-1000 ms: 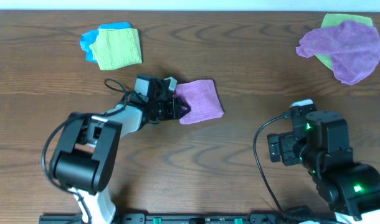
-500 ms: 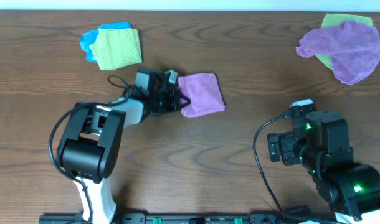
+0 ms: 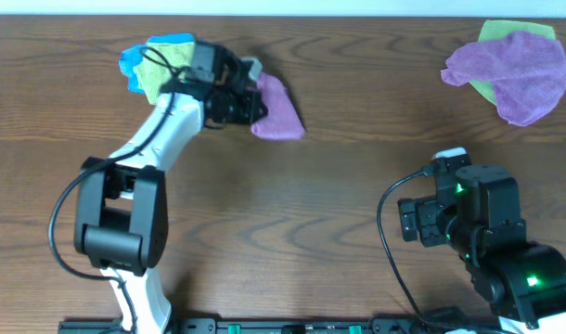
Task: Fold the cloth
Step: 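Carry the pink cloth with the left gripper to the blue-green stack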
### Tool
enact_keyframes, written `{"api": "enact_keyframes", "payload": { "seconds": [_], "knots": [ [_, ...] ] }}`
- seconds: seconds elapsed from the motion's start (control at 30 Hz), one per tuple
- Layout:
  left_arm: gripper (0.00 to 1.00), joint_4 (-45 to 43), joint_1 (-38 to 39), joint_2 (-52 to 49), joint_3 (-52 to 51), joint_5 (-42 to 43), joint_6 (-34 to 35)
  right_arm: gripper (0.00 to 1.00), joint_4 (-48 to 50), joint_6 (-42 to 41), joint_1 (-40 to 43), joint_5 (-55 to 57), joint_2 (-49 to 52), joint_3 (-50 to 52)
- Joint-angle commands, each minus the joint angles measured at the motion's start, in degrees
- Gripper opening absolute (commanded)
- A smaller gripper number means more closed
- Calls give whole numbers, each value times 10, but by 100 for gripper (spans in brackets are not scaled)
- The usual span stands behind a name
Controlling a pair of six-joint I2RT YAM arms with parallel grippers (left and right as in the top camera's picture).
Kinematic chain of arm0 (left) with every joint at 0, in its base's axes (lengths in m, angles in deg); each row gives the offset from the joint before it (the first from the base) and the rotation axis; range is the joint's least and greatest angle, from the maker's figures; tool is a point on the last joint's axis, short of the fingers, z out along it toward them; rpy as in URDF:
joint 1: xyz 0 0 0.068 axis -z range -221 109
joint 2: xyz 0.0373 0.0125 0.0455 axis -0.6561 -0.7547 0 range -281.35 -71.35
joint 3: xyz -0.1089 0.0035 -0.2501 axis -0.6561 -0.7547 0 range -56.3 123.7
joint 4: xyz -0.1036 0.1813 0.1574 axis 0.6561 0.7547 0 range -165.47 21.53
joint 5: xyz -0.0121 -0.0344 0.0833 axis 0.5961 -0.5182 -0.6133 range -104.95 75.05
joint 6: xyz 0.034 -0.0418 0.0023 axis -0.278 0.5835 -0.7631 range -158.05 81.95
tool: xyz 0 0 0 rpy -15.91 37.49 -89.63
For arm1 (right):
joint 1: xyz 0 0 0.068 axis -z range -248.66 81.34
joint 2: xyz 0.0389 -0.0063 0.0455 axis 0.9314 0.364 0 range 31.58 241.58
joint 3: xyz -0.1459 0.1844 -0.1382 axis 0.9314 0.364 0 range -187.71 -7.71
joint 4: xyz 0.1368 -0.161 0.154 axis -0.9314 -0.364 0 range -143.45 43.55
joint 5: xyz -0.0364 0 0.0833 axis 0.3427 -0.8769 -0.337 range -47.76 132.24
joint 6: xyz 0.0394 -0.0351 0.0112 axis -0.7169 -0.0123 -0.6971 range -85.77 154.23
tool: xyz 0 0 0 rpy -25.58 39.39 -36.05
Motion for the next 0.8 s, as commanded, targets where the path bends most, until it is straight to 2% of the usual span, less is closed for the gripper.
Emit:
{"api": "enact_keyframes", "payload": {
  "seconds": [0.0,0.3,0.57,0.77],
  "knots": [
    [6,-2,-46,12,21,-5,-31,99,2,7,3,1,-3,0],
    [6,19,-113,12,69,-20,-76,99,12,7,3,4,28,0],
    [6,54,-140,4,123,-89,-113,99,16,0,3,4,55,0],
    [6,58,-190,-13,127,-73,-115,99,21,-7,5,7,54,0]
  ]
}}
